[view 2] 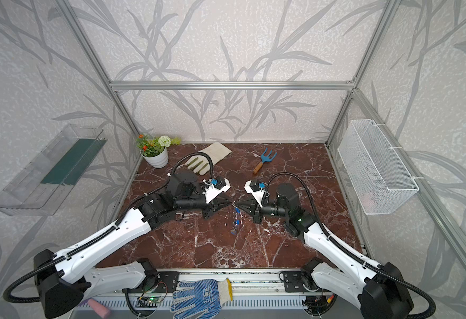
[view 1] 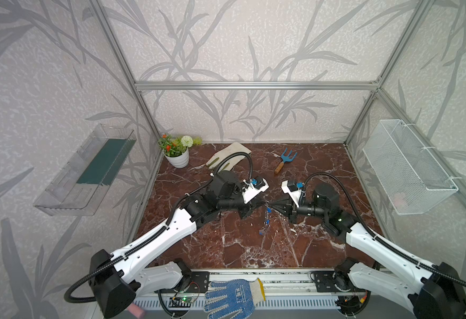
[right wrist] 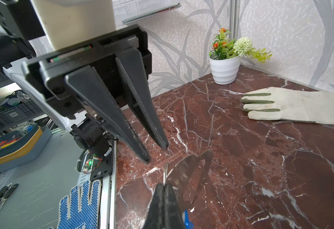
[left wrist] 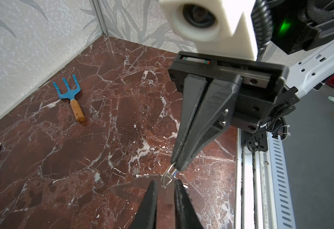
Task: Attach keys to a key ring
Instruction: Insert the key into the keyring.
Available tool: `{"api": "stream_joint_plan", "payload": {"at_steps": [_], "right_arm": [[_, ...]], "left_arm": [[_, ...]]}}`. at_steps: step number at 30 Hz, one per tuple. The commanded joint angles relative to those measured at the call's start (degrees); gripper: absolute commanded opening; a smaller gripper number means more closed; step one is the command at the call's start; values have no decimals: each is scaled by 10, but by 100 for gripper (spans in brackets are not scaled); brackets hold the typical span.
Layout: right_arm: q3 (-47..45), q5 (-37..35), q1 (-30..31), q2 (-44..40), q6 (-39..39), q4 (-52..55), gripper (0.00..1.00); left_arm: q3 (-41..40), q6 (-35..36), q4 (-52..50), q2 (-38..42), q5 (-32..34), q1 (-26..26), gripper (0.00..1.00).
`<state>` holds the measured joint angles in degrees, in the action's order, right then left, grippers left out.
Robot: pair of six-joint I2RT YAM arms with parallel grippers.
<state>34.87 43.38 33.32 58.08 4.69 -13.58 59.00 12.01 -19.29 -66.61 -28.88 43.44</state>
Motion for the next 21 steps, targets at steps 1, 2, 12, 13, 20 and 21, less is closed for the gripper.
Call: {"api": "stream_joint_plan", "payload": {"at_steps": [1, 2, 12, 13, 20, 21], "right_arm": [[20, 16, 3, -3, -1, -18, 0], [20, 16, 4, -3, -1, -18, 0], [21, 21, 5, 3, 0, -21, 0], [20, 22, 4, 3, 0, -21, 0], [20, 16, 5, 2, -1, -20, 0], [20, 15, 5, 1, -1, -20, 0]], "left_arm": [[10, 13, -2, -9, -20, -2, 19], [11, 14, -2, -11, -25, -1, 19], [18, 13, -7, -26, -58, -2, 12], [18, 13, -6, -26, -58, -2, 11], [18, 13, -8, -31, -71, -1, 2], [17, 13, -8, -31, -72, -1, 0]]}}
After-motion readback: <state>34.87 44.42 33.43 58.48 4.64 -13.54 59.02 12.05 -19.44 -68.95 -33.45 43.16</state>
